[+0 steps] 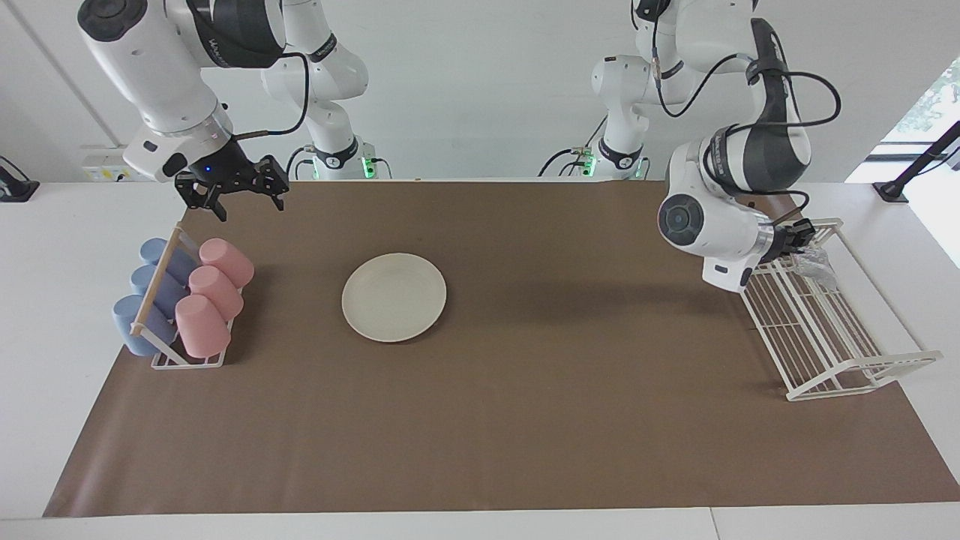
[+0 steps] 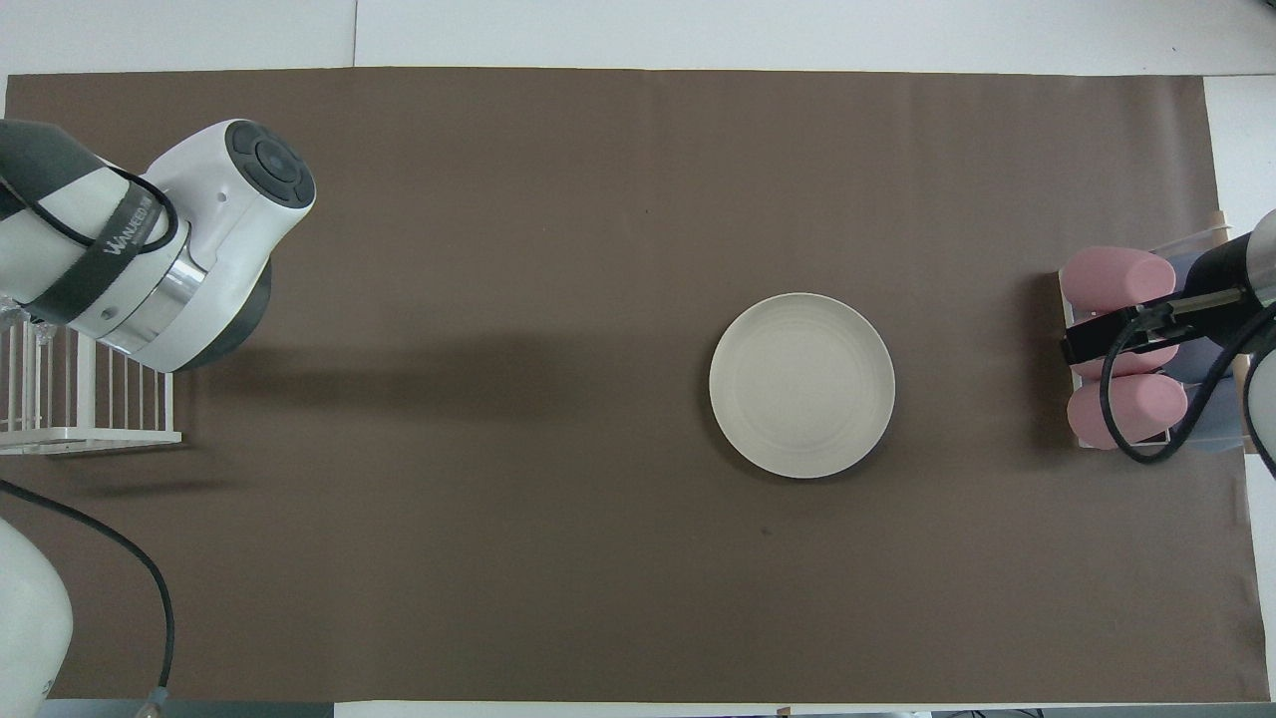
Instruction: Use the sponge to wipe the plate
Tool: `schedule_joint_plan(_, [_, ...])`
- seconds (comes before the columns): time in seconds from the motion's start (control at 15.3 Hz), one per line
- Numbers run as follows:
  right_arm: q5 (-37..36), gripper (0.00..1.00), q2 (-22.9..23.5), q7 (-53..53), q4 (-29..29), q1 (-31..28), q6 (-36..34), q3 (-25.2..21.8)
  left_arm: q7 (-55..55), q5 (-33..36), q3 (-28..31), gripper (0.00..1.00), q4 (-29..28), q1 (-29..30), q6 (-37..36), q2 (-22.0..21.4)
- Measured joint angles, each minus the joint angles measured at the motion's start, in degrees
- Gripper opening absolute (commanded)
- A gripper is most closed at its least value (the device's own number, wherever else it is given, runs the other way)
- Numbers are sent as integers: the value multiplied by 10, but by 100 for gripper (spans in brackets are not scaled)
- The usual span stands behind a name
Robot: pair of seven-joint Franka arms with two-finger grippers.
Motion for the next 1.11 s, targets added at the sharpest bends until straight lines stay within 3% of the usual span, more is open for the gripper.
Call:
schedule_joint_plan(0.2, [0,96,8,5,0,0,5,1,-19,29,0,0,7,9,12,30])
schedule_joint_plan(0.59, [0,100,32,-1,14,-23,49,2,-63,26,0,0,8,29,50,32])
schedule_joint_plan(0.85, [0,100,6,62,30,-23,-8,5,-69,20,-1,0,3,32,64,33])
schedule_joint_plan(0.92, [0,100,0,66,30,-23,-9,5,-69,16,-1,6,2,32,67,33])
schedule_joint_plan(0.98, [0,100,-3,69,30,-23,-9,5,-70,13,-1,24,2,33,69,33])
schedule_joint_plan(1.05, [0,100,-4,70,30,-23,-9,5,-70,12,-1,59,2,33,70,33])
schedule_joint_plan(1.11, [0,100,-3,70,30,-23,-9,5,-70,10,-1,79,2,34,71,33])
